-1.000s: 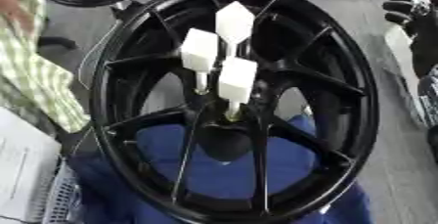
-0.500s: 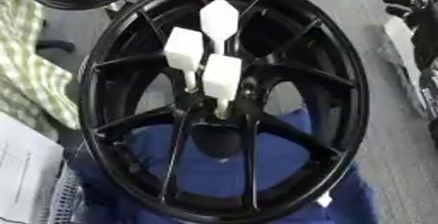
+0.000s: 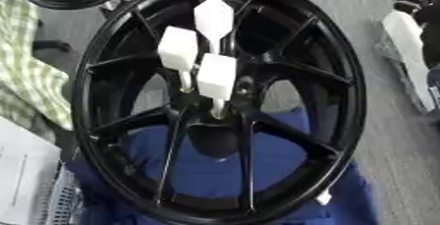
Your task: Pull the pin out of the wheel hub.
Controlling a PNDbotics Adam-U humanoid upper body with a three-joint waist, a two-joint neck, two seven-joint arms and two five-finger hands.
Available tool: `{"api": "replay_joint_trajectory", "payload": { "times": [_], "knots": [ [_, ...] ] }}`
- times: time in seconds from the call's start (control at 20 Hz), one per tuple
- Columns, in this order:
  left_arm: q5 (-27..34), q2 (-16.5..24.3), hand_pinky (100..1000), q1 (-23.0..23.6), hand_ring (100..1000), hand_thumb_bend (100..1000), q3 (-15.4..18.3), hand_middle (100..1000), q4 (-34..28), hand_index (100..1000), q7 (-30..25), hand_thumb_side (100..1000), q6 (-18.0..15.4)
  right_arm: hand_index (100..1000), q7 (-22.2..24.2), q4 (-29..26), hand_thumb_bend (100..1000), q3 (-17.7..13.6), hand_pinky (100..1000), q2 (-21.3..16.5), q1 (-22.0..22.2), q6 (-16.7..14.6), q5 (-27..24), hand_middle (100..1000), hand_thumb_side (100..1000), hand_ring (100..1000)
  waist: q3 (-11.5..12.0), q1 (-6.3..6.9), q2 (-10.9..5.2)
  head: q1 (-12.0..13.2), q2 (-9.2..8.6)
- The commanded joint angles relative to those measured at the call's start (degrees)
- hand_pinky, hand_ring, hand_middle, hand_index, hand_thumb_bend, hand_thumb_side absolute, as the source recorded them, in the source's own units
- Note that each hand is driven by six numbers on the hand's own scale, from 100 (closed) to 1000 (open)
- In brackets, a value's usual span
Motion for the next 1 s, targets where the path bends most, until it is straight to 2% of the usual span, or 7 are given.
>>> {"api": "replay_joint_trajectory", "payload": {
  "times": [0.05,0.4,0.5,0.75,1.0],
  "knots": [
    [-2.4,6.8,824,-2.1,756,592,-0.5,724,-0.9,818,-2.9,627,-0.7,751,-0.1,-0.9,100,-0.4,823,-2.3,-0.3,-0.1,0.3,681,620,756,-0.3,-0.24,-1.41,-0.4,0.11],
    [-3.0,17.2,847,-4.8,788,575,-5.1,750,-0.9,837,-9.4,658,-3.7,751,0.3,-0.8,100,-0.2,824,-3.0,-0.3,-0.2,0.7,682,616,757,-1.7,-0.35,-1.87,-0.6,0.44],
    [-2.8,18.8,848,-4.9,791,572,-6.1,754,-0.9,840,-11.3,666,-4.5,751,0.6,-0.8,100,0.0,824,-3.1,-0.5,-0.1,0.9,682,613,757,-1.8,-0.34,-1.89,-0.2,0.48],
    [-3.2,18.9,852,-9.7,799,571,-9.9,762,-0.9,847,-15.8,677,-5.5,752,1.1,-0.7,100,0.5,824,-2.9,-0.4,0.0,1.3,682,618,757,-2.1,-0.23,-2.2,-0.2,0.71],
    [-2.2,17.5,848,-16.3,798,584,-15.2,764,-0.9,857,-20.1,681,-4.2,751,1.5,-0.7,100,0.8,823,-2.9,-0.5,0.1,1.4,681,620,757,-2.3,0.26,-2.55,0.0,0.66]
  ]
}}
